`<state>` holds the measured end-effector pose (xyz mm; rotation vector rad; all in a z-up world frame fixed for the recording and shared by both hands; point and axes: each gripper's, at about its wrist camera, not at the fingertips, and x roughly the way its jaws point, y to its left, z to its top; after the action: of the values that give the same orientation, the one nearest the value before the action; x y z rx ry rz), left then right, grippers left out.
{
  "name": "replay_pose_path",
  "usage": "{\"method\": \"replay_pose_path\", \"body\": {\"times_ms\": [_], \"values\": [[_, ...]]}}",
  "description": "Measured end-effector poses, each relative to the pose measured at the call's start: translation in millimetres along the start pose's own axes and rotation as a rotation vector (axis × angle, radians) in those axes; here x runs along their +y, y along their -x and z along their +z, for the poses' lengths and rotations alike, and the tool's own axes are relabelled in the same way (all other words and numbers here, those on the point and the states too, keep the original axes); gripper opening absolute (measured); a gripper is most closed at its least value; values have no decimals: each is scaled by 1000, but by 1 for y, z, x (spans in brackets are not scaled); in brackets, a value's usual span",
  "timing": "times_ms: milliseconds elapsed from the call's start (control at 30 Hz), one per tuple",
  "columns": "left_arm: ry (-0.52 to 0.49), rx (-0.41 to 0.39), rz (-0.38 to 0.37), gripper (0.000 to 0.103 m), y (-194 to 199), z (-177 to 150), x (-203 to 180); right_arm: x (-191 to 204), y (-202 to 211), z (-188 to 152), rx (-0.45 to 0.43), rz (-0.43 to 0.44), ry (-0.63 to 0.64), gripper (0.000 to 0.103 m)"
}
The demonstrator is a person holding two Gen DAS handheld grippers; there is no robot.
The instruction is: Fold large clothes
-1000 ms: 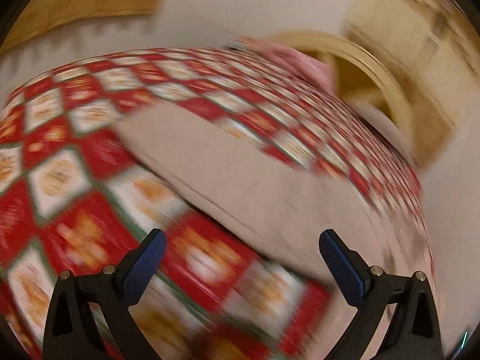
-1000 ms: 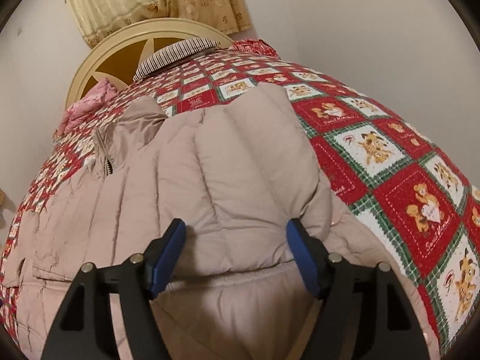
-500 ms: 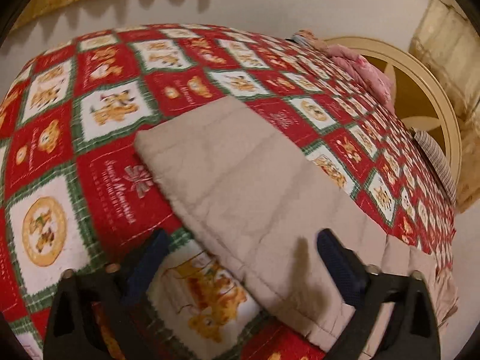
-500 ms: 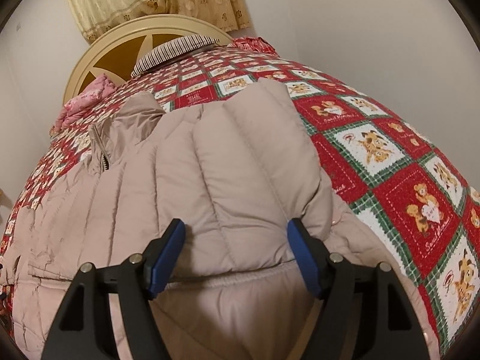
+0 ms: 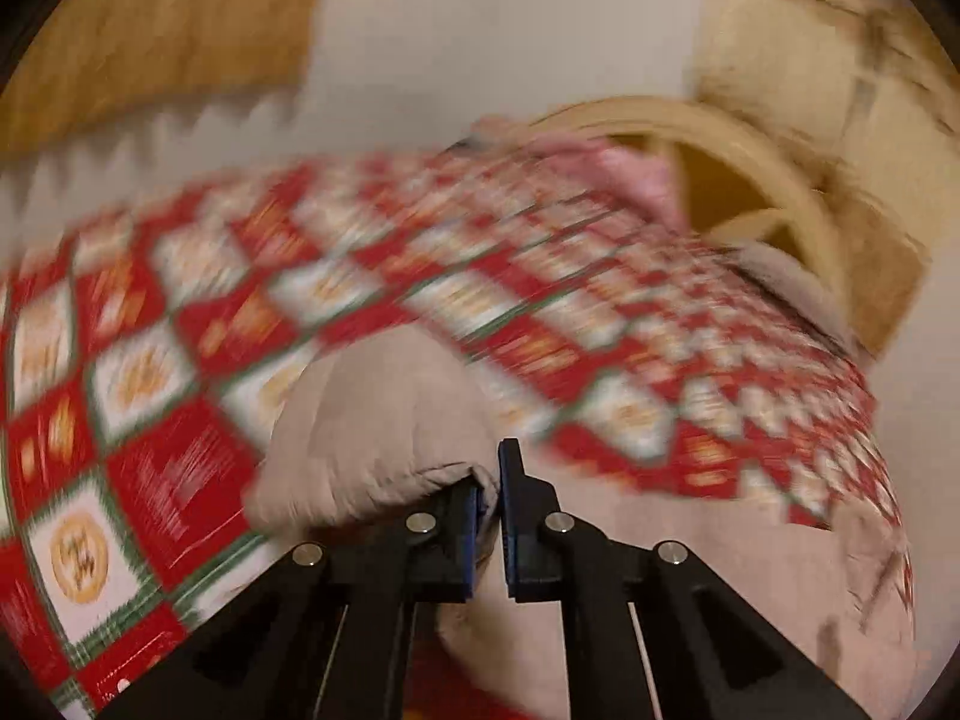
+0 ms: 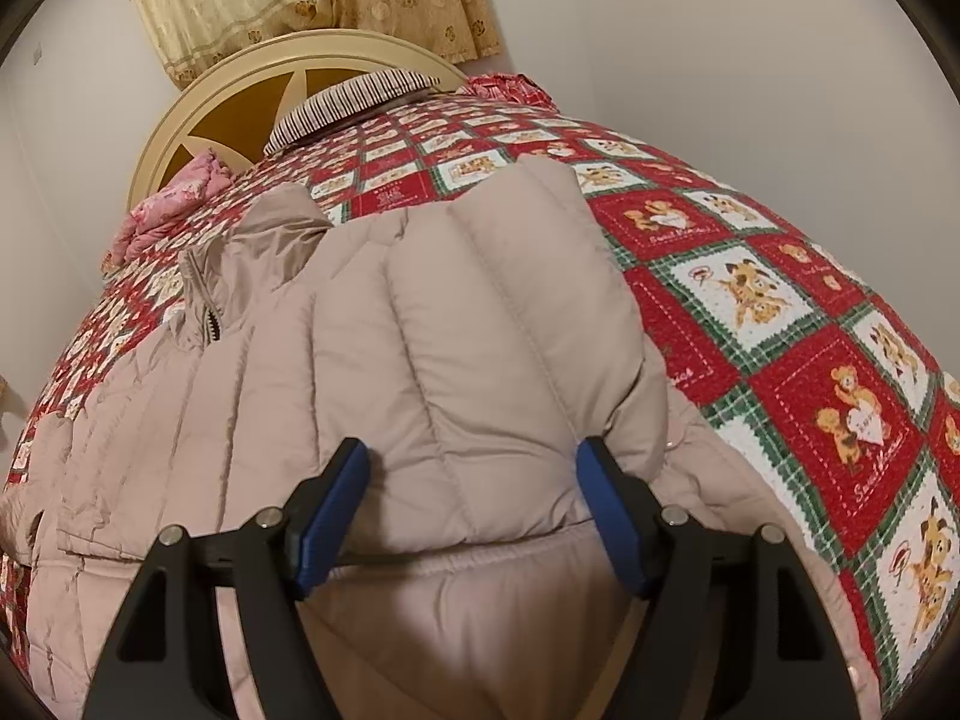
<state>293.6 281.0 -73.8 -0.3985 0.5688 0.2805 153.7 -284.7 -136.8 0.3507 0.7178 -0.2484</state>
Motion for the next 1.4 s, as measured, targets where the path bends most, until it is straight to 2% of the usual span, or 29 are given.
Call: {"method": "replay_pose_path", "body": {"times_ms": [100, 133, 233, 333, 400, 467, 533, 600, 667, 733, 800, 867, 900, 967, 1033, 1133, 1300, 1400], "values": [[-170, -83, -149, 6, 43, 3, -81, -1, 0, 0, -2, 7, -6, 74], [-247, -106, -241, 6, 65, -4, -120, -2, 0, 0, -2, 9, -7, 74], [-411, -126, -431, 6, 109, -34, -195, -3, 1, 0, -4, 16, -13, 74], [-561, -76, -602, 6, 139, -92, -271, -4, 1, 0, -6, 23, -18, 74], [-621, -39, -641, 6, 142, -126, -301, -5, 1, 0, -7, 29, -22, 74], [-669, 38, -667, 6, 137, -164, -321, -6, 2, 0, -9, 37, -28, 74], [-710, 146, -660, 6, 123, -198, -333, -8, 2, 0, -12, 47, -38, 74], [-752, 301, -647, 7, 103, -228, -334, -10, 2, -1, -13, 60, -49, 74], [-799, 422, -584, 8, 85, -251, -328, -12, 2, 0, -13, 70, -57, 74], [-816, 442, -549, 8, 80, -258, -319, -12, 2, 0, -11, 75, -60, 75], [-801, 457, -559, 9, 84, -254, -306, -12, 2, 0, -11, 78, -62, 75], [-786, 478, -563, 19, 88, -250, -296, -12, 2, 0, -12, 79, -62, 75], [-783, 476, -556, 23, 92, -247, -289, -12, 2, 0, -12, 79, -63, 75], [-775, 434, -546, 49, 114, -252, -285, -13, 2, 0, -12, 81, -65, 75], [-747, 392, -552, 62, 128, -247, -271, -13, 2, 0, -13, 82, -67, 75], [-695, 346, -556, 63, 134, -234, -246, -12, 2, 0, -14, 81, -68, 75], [-563, 268, -434, 63, 120, -199, -203, -14, 8, 0, -27, 74, -75, 75], [-509, 215, -351, 63, 107, -186, -177, -20, 32, -5, -70, 83, -110, 75]]}}
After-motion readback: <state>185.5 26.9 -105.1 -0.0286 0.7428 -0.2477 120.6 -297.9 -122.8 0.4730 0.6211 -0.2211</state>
